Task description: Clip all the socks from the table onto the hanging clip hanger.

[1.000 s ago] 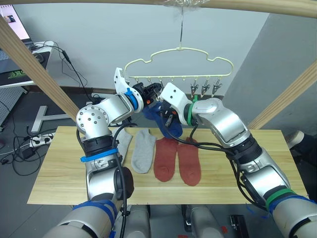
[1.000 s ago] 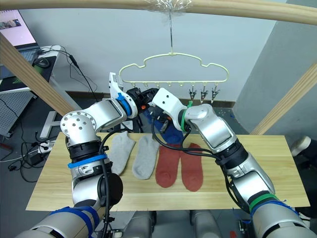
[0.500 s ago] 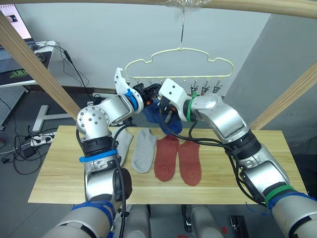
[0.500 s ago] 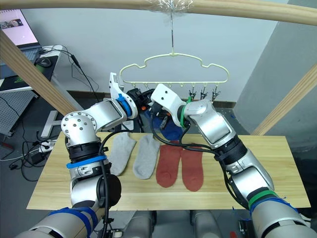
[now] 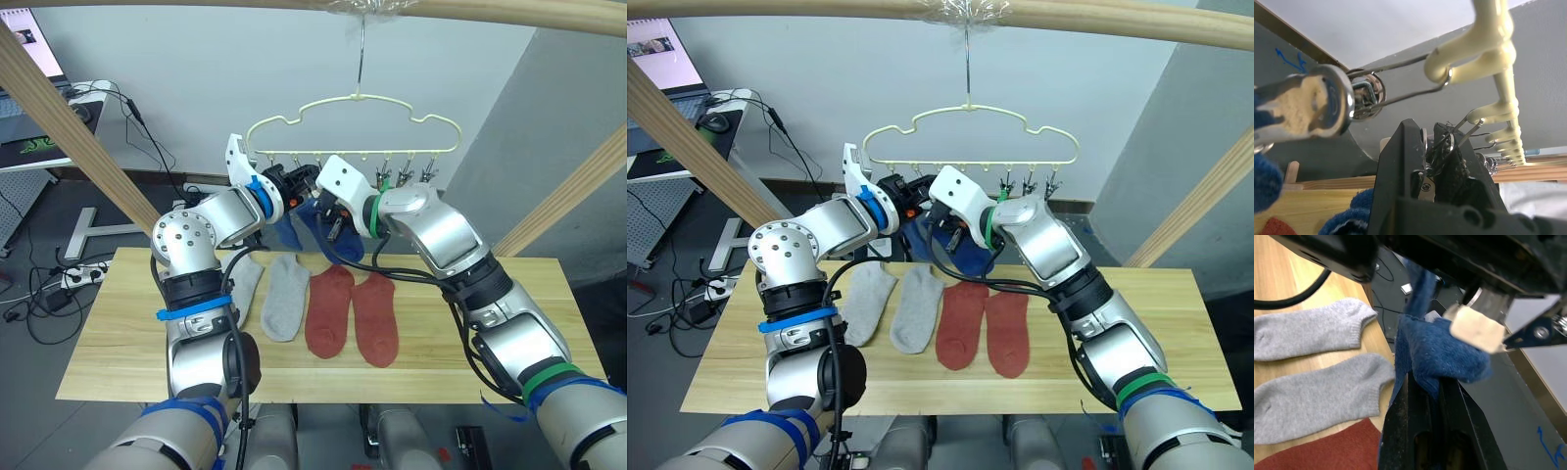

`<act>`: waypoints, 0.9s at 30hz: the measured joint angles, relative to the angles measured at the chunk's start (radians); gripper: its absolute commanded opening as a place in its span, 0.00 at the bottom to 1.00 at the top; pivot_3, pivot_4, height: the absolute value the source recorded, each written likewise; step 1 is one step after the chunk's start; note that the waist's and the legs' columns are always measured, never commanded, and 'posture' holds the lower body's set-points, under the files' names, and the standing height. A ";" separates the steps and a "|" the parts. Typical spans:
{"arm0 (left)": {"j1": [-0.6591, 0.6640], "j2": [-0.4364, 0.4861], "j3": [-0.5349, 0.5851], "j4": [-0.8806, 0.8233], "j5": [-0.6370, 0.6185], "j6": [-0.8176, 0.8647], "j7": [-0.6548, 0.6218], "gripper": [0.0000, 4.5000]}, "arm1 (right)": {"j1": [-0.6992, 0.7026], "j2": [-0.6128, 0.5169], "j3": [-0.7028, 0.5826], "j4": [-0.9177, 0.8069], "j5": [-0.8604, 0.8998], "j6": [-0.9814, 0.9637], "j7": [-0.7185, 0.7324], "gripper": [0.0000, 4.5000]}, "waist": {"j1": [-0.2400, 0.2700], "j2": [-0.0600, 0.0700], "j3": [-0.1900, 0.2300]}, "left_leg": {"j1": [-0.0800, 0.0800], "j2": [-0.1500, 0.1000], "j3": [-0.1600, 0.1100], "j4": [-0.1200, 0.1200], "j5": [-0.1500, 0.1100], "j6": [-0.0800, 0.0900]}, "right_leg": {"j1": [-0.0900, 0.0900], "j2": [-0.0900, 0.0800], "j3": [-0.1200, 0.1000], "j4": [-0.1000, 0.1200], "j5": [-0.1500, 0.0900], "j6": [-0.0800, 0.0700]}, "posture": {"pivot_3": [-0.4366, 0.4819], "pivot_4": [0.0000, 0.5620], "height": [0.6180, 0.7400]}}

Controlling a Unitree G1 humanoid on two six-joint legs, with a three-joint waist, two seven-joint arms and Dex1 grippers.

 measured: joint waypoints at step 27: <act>-0.001 0.006 -0.011 0.020 0.003 -0.018 -0.005 0.07 | 0.036 -0.005 -0.010 -0.081 0.005 0.062 -0.007 0.01 | 0.001 0.000 0.000 | 0.000 0.000 0.000 0.001 0.000 0.000 | 0.000 0.000 0.000 0.003 0.000 0.000 | 0.55 0.34 1.00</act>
